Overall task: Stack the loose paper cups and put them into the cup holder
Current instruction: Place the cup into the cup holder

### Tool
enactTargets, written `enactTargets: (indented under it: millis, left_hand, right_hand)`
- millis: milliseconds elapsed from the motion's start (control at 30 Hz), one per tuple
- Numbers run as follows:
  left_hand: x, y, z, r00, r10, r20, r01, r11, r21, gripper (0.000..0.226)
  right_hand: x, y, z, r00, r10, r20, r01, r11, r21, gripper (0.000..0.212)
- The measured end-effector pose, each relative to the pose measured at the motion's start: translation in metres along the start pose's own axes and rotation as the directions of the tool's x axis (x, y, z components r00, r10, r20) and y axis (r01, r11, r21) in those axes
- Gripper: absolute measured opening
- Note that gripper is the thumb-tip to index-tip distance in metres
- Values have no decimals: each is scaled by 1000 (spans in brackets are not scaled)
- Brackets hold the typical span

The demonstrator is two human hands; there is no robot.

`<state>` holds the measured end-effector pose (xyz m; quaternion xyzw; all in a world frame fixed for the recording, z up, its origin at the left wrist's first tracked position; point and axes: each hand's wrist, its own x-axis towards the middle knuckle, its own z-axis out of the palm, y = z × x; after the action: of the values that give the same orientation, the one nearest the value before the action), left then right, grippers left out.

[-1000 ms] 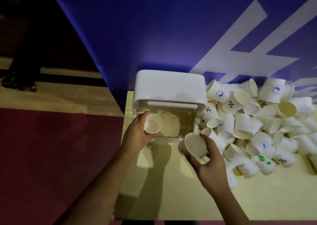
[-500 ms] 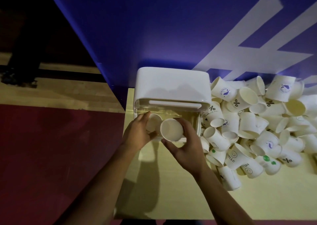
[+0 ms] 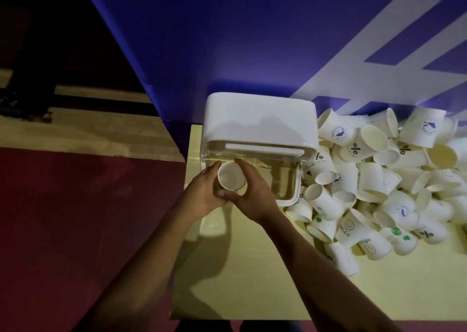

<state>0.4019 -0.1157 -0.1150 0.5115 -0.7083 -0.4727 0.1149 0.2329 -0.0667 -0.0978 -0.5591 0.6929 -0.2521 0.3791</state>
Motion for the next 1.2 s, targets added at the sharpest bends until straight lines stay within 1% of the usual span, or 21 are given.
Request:
enactTargets:
  millis: [67, 133, 267, 400, 533, 600, 667, 767, 833, 900, 933, 1000, 1033, 1100, 1133, 1167, 1200]
  left_hand:
    - [-2, 2, -2, 1000, -20, 0, 20, 998, -53, 73]
    - [-3, 2, -3, 999, -49, -19, 47, 994, -102, 72]
    - [-3, 0, 1, 998, -38, -57, 37, 999, -25, 68]
    - [-2, -4, 8, 994, -53, -100, 58, 997, 50, 62]
    - [-5, -2, 10, 993, -56, -105, 61, 997, 47, 62]
    - [-7, 3, 9, 993, -43, -113, 50, 997, 62, 67]
    - [-12, 9, 8, 990, -25, -136, 36, 996, 84, 77]
    - [-33, 20, 9, 988, 8, -156, 19, 985, 169, 86]
    - [-49, 33, 16, 985, 75, -157, -37, 972, 234, 78]
    - [-60, 59, 29, 992, 73, -105, -43, 963, 264, 67]
    - [-63, 77, 40, 994, 85, -63, -65, 961, 269, 61]
    - [-66, 114, 68, 985, 174, 14, -171, 942, 290, 53]
    - [-65, 131, 85, 972, 227, 50, -232, 924, 303, 52]
    - [-60, 158, 122, 946, 306, 103, -323, 890, 322, 51]
    - [-57, 171, 142, 939, 319, 129, -344, 881, 324, 52]
    - [-53, 182, 164, 941, 303, 153, -337, 887, 317, 53]
    - [-48, 194, 185, 951, 256, 174, -299, 906, 301, 57]
  right_hand:
    - [4, 5, 3, 999, -6, 43, 8, 999, -34, 78]
    - [6, 11, 5, 997, -4, 74, 9, 998, -69, 74]
    - [10, 14, 5, 989, 32, 144, -26, 999, -39, 75]
    - [17, 16, 2, 978, 41, 206, -31, 998, -55, 74]
    - [20, 15, 1, 975, 32, 222, -20, 998, -55, 74]
    - [16, 13, 1, 977, 29, 211, -20, 999, -42, 78]
    - [4, 11, -2, 989, 40, 140, -41, 999, 4, 83]
    - [-32, 13, -16, 998, 57, -33, -56, 998, 25, 75]
    - [-64, 25, -30, 988, 68, -135, -65, 998, 25, 65]
    - [-98, 41, -46, 971, 131, -198, -123, 991, 53, 55]
    - [-116, 52, -55, 958, 174, -230, -158, 984, 84, 50]
    - [-151, 75, -74, 914, 285, -288, -241, 954, 179, 38]
    - [-166, 87, -84, 886, 348, -306, -291, 932, 217, 33]
    - [-193, 107, -103, 840, 415, -350, -344, 905, 249, 29]
    - [-205, 118, -113, 823, 434, -367, -356, 897, 263, 27]
    - [-217, 129, -124, 809, 449, -380, -365, 890, 273, 27]
    - [-229, 139, -133, 795, 464, -390, -380, 883, 275, 29]
